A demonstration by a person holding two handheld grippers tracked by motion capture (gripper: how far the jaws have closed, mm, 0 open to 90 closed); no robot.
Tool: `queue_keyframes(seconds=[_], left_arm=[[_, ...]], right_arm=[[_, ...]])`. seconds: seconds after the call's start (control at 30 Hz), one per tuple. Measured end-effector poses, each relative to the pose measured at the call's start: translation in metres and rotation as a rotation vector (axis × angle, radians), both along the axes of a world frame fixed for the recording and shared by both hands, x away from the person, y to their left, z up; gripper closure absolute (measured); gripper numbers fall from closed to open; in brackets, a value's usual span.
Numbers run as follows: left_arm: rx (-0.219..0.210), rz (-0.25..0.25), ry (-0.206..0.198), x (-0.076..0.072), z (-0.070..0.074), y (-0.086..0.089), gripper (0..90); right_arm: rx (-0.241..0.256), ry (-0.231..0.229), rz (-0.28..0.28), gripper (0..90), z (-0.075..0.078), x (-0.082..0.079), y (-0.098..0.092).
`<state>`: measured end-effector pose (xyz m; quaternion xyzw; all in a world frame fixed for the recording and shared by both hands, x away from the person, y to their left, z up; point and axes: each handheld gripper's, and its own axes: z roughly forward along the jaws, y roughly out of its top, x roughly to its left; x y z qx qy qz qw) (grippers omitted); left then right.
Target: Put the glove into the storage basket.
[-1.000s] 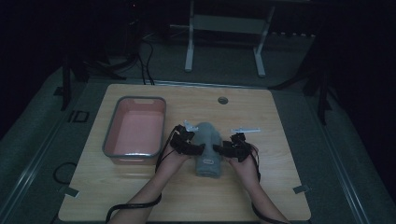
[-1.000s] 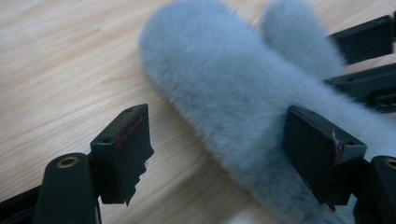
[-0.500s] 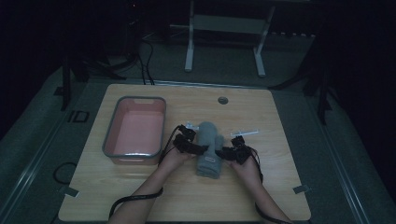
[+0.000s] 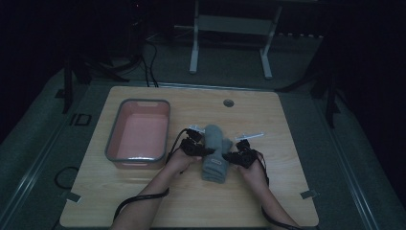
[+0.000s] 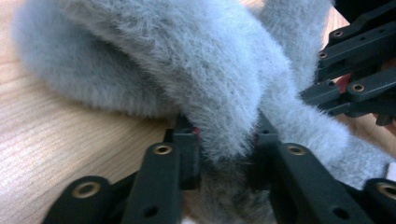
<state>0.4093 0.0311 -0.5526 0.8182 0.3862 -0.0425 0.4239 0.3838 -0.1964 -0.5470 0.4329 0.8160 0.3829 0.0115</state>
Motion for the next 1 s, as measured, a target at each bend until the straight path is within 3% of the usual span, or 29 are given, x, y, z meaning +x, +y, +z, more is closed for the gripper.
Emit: queue_keyframes(seconds=[0.17, 0.3, 0.67, 1.0], left_arm=[[-0.010, -0.002, -0.009, -0.004, 0.012, 0.002, 78.0], [-0.002, -0.013, -0.051, -0.008, 0.029, 0.003, 78.5], [-0.022, -0.026, -0.146, -0.014, 0.089, 0.017, 78.5], [-0.001, -0.005, -0.205, -0.007, 0.130, 0.041, 78.5]], right_arm=[[0.017, -0.012, 0.012, 81.3, 0.009, -0.003, 0.000], [0.030, -0.036, 0.022, 82.0, 0.023, -0.007, -0.001], [0.109, -0.135, 0.034, 82.3, 0.077, -0.015, 0.003], [0.140, -0.186, 0.059, 82.3, 0.116, -0.005, 0.023]])
